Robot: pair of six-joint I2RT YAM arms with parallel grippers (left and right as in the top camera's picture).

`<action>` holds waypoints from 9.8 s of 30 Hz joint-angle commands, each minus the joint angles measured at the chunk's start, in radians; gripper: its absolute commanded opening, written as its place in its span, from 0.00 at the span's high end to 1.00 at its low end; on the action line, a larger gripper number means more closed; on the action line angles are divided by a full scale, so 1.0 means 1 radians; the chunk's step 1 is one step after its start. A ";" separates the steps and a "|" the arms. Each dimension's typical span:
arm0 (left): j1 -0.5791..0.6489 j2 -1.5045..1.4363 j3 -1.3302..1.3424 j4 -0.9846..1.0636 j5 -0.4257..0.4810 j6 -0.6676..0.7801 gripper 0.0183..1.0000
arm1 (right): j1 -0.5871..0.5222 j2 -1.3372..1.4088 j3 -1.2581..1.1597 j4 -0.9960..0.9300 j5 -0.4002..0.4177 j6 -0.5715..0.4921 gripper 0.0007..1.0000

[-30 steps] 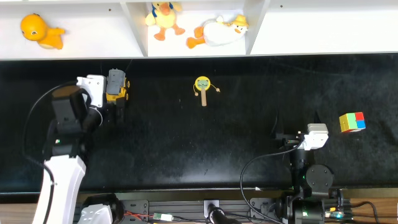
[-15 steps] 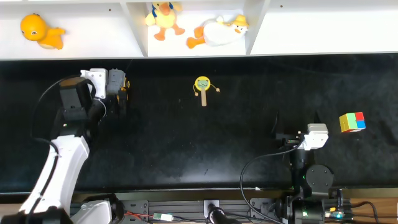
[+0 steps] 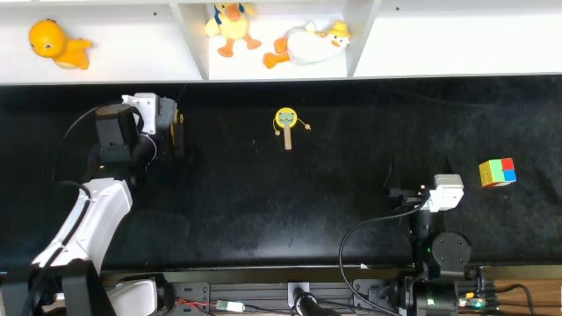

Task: Store Toys

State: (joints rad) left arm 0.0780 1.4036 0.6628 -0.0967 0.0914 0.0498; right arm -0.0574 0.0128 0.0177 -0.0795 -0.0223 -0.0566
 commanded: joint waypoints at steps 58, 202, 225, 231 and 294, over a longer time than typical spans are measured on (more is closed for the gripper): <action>-0.006 -0.229 -0.004 -0.195 -0.109 -0.025 0.64 | -0.002 -0.008 -0.013 0.004 -0.003 -0.002 0.00; -0.006 0.060 0.288 0.133 -0.030 -0.010 0.00 | -0.002 -0.008 -0.013 0.004 -0.003 -0.002 0.01; -0.006 -0.643 -0.103 -0.036 -0.110 0.019 0.00 | -0.002 -0.008 -0.013 0.004 -0.003 -0.002 0.00; -0.006 -0.835 -0.242 0.047 -0.039 0.021 0.00 | -0.002 -0.008 -0.013 0.004 -0.003 -0.002 0.00; -0.153 -1.402 -0.655 0.028 -0.294 0.126 0.00 | -0.002 -0.008 -0.013 0.004 -0.003 -0.002 0.01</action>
State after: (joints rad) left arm -0.0719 0.0151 0.0135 -0.0715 -0.1852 0.1574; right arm -0.0574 0.0128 0.0177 -0.0795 -0.0227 -0.0566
